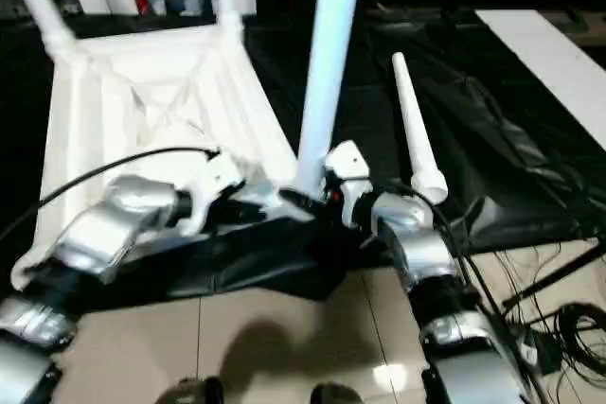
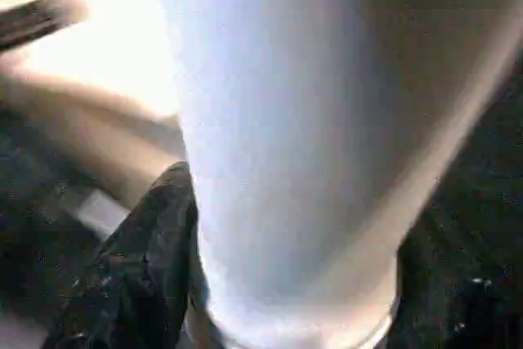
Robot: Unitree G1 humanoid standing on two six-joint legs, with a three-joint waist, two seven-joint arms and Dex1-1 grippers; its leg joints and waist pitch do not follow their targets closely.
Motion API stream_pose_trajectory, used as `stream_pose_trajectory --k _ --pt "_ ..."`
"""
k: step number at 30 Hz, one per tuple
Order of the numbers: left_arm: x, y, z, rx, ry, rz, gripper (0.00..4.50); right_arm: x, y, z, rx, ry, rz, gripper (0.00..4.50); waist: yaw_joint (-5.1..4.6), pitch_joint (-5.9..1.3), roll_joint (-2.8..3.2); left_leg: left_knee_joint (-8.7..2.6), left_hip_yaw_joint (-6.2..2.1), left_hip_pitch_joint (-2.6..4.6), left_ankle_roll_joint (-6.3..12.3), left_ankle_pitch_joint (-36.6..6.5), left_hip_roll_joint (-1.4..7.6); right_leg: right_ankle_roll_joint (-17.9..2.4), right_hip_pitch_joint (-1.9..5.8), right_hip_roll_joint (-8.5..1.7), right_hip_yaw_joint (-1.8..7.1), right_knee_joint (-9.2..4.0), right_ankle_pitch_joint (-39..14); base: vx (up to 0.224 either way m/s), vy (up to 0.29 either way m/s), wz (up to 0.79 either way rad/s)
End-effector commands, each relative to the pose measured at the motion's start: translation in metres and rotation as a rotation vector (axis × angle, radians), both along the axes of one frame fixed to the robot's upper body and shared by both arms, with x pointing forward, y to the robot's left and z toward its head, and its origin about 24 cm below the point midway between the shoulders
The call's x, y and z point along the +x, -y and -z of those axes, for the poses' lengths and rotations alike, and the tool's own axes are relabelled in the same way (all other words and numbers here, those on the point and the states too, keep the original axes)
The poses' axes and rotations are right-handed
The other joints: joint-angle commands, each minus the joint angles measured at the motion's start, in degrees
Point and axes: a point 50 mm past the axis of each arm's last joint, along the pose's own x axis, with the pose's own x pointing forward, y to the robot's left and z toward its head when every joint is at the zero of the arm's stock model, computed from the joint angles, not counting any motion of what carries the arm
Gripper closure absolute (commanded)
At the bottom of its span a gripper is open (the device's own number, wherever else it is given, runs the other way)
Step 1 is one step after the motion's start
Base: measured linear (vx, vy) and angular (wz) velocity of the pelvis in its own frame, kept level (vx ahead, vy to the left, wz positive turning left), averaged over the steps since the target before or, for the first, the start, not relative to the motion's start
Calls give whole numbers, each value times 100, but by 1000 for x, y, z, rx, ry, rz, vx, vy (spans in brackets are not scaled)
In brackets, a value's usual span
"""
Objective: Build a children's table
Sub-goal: Rotate leg to tighten
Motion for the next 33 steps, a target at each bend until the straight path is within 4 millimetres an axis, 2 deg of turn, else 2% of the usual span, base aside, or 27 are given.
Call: stream_pose_trajectory --k 1,2,3,4,6,7,8,11,12,13,14,16,18,19,20,23,24,26,27,29,30,32,33 --pt "14 -16 4 34 33 -221 450 -2 -2 21 -23 -90 153 178 -15 -338 -15 -422 -153 180 62 -1176 288 -1303 214 -376 247 -448 -1137 0 0 0" --pt "17 -14 4 35 42 -248 450 -1 -2 24 -22 -101 212 178 -9 -333 10 -424 -148 184 62 -1148 289 -1282 191 -376 255 -456 -1120 0 0 0" --pt "18 -13 4 35 47 -262 450 0 -2 25 -22 -107 246 178 -10 -337 5 -423 -143 203 66 -1171 286 -1265 178 -361 250 -466 -1113 0 0 0" --pt "21 -9 4 23 63 -289 450 2 -3 27 -14 -116 322 178 -7 -350 2 -418 -149 186 94 -1125 282 -1245 208 -371 246 -450 -1019 0 0 0" --pt "24 -1 3 11 98 -298 450 5 -5 29 6 -136 424 178 -11 -348 -1 -412 -138 177 150 -1044 268 -1215 196 -358 249 -454 -880 0 0 0" --pt "25 3 2 2 113 -289 450 6 -6 29 17 -139 464 178 -6 -352 28 -415 -144 189 141 -1058 274 -1218 193 -363 246 -451 -874 0 0 0" --pt "25 8 2 -6 120 -265 450 9 -8 26 27 -133 478 178 -8 -353 18 -415 -142 181 155 -1091 276 -1210 196 -363 241 -457 -851 0 0 0" --pt "24 11 3 -5 122 -233 450 11 -12 23 42 -125 463 178 1 -346 13 -422 -145 165 219 -1127 274 -1162 208 -360 237 -458 -828 0 0 0" --pt "24 12 4 -2 120 -226 450 12 -13 21 47 -115 452 178 6 -350 42 -420 -142 177 215 -1173 278 -1166 198 -367 241 -461 -865 0 0 0" --pt "24 12 5 -1 119 -222 450 13 -15 20 50 -107 445 178 1 -343 33 -427 -140 176 208 -1215 279 -1160 194 -364 241 -474 -913 0 0 0" --pt "24 12 5 2 124 -214 450 13 -17 17 65 -97 431 144 3 -334 26 -434 -138 191 184 -1307 281 -1148 181 -359 241 -490 -1043 0 0 0" --pt "24 11 5 2 131 -205 450 13 -22 10 100 -51 391 109 12 -340 23 -439 -144 193 174 -1394 293 -1131 181 -377 247 -499 -1188 0 0 0" --pt "25 11 5 -2 135 -200 450 13 -23 7 92 -23 378 103 -19 -346 16 -456 -167 119 182 -1291 281 -1091 225 -375 231 -478 -1155 0 0 0" --pt "25 11 5 -2 135 -200 450 13 -23 7 92 -23 378 88 -23 -364 16 -451 -178 110 182 -1214 284 -1091 244 -381 224 -461 -1083 0 0 0" --pt "26 11 4 -13 154 -196 450 15 -22 4 51 14 386 66 -31 -370 11 -437 -168 119 224 -1126 282 -1133 234 -374 224 -452 -940 0 0 0" --pt "30 14 -5 -85 208 -208 450 15 -13 -7 -29 96 392 63 -15 -390 13 -397 -144 130 305 -894 263 -1222 237 -364 230 -435 -609 0 0 0" --pt "30 15 -8 -113 202 -213 450 14 -11 -9 -37 106 398 63 1 -415 -26 -369 -129 125 430 -612 260 -1258 258 -345 229 -378 -158 0 0 0" --pt "32 17 -20 -195 216 -206 407 9 0 -15 -53 127 409 62 19 -430 -10 -350 -128 117 574 -418 256 -1318 272 -347 221 -335 151 0 0 0" --pt "33 17 -24 -214 229 -215 396 7 3 -16 -52 132 406 62 35 -448 -4 -333 -123 133 644 -329 260 -1355 270 -341 227 -314 397 0 0 0" --pt "34 17 -32 -227 269 -214 393 4 7 -16 -65 127 396 62 48 -478 4 -304 -131 118 789 -114 270 -1474 291 -339 221 -255 901 0 0 0" --pt "36 15 -45 -250 322 -231 384 -1 11 -14 -84 116 378 62 51 -495 49 -281 -131 122 872 -11 271 -1542 287 -329 214 -234 1167 0 0 0" --pt "38 11 -55 -270 362 -258 360 -5 14 -12 -98 104 364 62 54 -496 29 -265 -127 128 948 47 282 -1608 292 -333 209 -216 1368 0 0 0" --pt "39 8 -61 -276 385 -274 355 -7 15 -11 -104 93 356 62 42 -490 27 -264 -124 113 955 -7 274 -1644 302 -331 205 -217 1282 0 0 0"
